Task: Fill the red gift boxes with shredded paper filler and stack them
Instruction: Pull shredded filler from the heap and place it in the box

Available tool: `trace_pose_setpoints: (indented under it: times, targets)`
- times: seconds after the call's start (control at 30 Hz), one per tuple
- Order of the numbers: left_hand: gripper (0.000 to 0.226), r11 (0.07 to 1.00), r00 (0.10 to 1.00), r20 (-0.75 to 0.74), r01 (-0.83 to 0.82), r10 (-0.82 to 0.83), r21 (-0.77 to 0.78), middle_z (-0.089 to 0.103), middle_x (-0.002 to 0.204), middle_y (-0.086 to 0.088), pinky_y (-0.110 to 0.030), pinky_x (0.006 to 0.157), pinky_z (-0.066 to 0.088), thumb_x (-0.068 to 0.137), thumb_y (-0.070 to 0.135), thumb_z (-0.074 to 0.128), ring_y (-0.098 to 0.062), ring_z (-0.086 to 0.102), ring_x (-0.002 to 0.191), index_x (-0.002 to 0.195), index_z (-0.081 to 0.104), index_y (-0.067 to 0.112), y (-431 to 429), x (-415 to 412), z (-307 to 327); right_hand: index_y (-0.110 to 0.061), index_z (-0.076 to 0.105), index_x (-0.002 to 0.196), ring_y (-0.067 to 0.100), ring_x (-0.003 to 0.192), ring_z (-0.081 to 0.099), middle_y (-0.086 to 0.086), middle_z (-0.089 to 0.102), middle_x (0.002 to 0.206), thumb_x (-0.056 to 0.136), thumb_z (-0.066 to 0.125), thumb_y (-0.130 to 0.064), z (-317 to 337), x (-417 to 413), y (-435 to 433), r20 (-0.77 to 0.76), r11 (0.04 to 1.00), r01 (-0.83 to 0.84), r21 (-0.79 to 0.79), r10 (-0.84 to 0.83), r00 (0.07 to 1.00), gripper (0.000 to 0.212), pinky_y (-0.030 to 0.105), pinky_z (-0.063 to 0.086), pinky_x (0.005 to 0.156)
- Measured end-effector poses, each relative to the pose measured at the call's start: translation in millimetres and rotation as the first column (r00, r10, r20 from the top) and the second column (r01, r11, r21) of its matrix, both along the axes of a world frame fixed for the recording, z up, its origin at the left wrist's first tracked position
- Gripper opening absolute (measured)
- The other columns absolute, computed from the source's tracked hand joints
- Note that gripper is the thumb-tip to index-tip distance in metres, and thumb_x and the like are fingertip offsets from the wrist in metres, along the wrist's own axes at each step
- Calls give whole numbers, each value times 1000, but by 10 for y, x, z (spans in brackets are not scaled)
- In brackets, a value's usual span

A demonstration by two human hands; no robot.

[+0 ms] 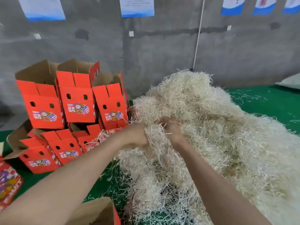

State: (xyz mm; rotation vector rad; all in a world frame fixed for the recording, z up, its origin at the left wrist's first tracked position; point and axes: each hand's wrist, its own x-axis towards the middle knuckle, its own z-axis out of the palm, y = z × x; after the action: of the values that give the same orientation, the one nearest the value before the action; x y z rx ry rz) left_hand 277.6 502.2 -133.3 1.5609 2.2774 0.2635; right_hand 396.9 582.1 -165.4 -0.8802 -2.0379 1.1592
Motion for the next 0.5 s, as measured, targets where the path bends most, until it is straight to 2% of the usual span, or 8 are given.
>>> trace_pose_setpoints:
  times: [0.03,0.1,0.17,0.23,0.33,0.4,0.43,0.5]
  targets:
    - [29,983,997,31,-81,77,163,68,90,-5,-28,60,56,78,11,68,-17,64,71,106,62,5,37,-51,11,-8,57,104,14,83,60,6,59,105,89,49,4,-44,42,-8,-12,998,-28,-61,27,1000,21,25,52,74]
    - [15,856,892,415,-350,180,380,65,86,3,-14,57,47,81,11,65,-9,59,70,95,63,9,103,-130,74,-14,53,112,8,79,64,1,63,100,85,59,-4,-158,107,4,-31,966,-92,-244,87,996,29,22,51,72]
    - [8,807,604,789,-519,111,283,62,74,9,-9,56,42,84,12,61,-4,59,65,91,61,10,125,-85,186,-15,55,90,-4,65,64,-9,68,75,86,59,-8,-298,138,5,81,945,-139,-296,170,982,9,15,50,67]
    - [18,830,317,948,-530,5,173,65,55,1,-16,44,47,88,16,53,-10,63,47,74,64,11,130,-59,201,-10,50,66,-5,43,54,-9,58,52,89,52,-1,-387,122,-49,184,942,-136,-307,199,963,24,8,42,50]
    - [42,825,60,983,-536,-174,179,71,74,-10,-29,62,54,95,28,43,-20,70,66,73,75,12,135,-212,75,-11,45,67,24,69,60,15,59,77,93,43,0,-588,111,-76,206,960,-79,-268,137,969,28,28,48,71]
    - [39,835,131,981,-517,-141,189,67,109,-15,-43,93,46,100,29,36,-24,64,102,111,65,7,189,-294,15,-6,51,98,31,78,60,27,59,105,93,42,2,-617,121,-82,220,959,-83,-272,146,964,13,34,52,75]
    - [35,860,309,946,-454,-93,233,65,115,-13,-43,100,39,100,23,36,-22,61,108,118,59,3,217,-306,29,-5,46,119,22,69,58,24,59,104,92,43,5,-605,122,-54,218,964,-66,-257,125,968,29,29,53,68]
    - [31,952,698,712,-160,-77,260,59,125,-8,-34,102,34,97,17,41,-17,55,116,119,55,0,273,-239,83,-13,43,118,12,71,51,5,52,95,92,40,7,-538,109,-12,174,963,-49,-266,98,980,32,21,51,71]
